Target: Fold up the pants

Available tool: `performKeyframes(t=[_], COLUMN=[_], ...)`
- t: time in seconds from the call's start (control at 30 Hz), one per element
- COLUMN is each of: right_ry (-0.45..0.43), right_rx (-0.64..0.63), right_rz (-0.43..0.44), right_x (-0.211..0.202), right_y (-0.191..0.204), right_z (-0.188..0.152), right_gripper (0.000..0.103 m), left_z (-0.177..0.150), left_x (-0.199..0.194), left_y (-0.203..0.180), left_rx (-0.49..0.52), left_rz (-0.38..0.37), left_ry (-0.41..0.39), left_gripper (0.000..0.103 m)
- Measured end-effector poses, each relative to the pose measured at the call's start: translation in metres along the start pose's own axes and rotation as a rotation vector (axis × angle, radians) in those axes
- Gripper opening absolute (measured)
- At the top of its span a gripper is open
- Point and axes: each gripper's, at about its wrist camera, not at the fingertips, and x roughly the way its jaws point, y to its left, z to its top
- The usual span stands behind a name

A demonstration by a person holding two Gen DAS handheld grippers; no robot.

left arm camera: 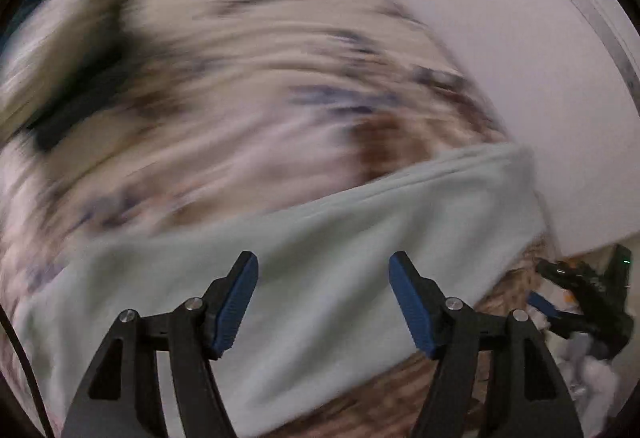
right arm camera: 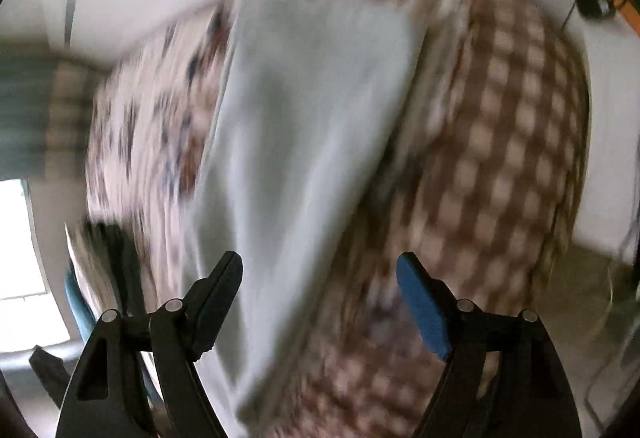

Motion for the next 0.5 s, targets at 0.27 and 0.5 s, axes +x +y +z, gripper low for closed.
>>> performKeyframes(t=[0.27,0.5], right_ry=[-0.012,0.000], right_rx=[0.081,0.076], right_rz=[0.055,0.134], right_x=[0.030,0.051], right_y=[-0.058,-0.060], right_z=[0.108,0.109], right_gripper=[0.072,0.022], left_z=[0.115,0.118], left_x=[0.137,0.194], left_y=[-0.211,-0.296], left_rx=[0.319,0.583], left_rz=[-0.167,-0.084], left_ry=[0.211,0.287], left_gripper=[0.066,0.065])
